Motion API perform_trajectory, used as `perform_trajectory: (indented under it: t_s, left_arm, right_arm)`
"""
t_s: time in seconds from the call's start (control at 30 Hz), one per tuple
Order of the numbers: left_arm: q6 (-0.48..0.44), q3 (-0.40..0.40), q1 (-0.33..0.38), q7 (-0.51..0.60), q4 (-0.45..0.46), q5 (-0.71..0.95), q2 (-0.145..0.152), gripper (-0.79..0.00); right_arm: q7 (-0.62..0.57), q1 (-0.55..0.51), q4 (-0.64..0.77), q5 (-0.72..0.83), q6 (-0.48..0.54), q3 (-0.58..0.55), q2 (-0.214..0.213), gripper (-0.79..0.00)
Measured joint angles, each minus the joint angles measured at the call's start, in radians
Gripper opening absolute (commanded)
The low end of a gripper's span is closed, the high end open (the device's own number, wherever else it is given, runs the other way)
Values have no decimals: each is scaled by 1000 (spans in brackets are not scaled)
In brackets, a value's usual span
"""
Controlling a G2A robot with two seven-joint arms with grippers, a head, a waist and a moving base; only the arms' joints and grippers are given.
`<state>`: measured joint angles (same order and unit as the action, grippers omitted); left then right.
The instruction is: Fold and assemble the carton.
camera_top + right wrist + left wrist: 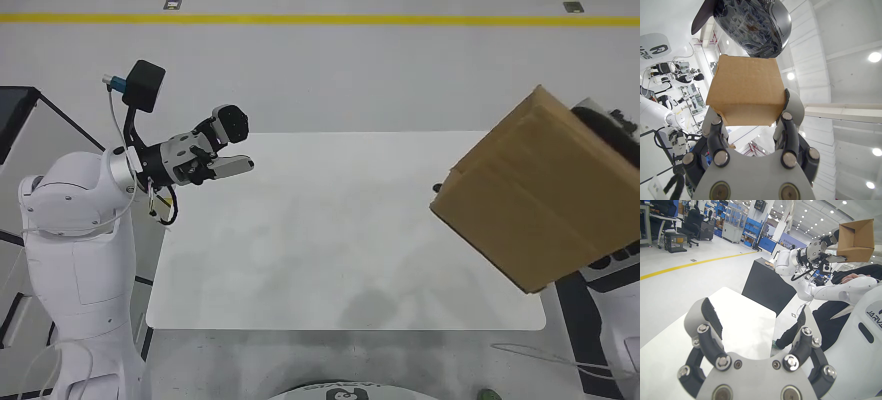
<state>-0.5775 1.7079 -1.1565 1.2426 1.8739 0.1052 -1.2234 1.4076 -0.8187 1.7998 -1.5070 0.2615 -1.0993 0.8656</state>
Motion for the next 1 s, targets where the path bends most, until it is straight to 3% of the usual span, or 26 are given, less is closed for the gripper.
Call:
perform_trajectory:
  t_s: [0.43, 1.0]
  left_arm:
    - [0, 0, 0, 0, 0, 0, 0, 0]
    - [0, 0, 0, 0, 0, 0, 0, 0]
  right_arm:
    - [-169, -13, -10, -15, 154, -3, 10, -785]
    - [-181, -28, 2, -36, 184, -19, 11, -785]
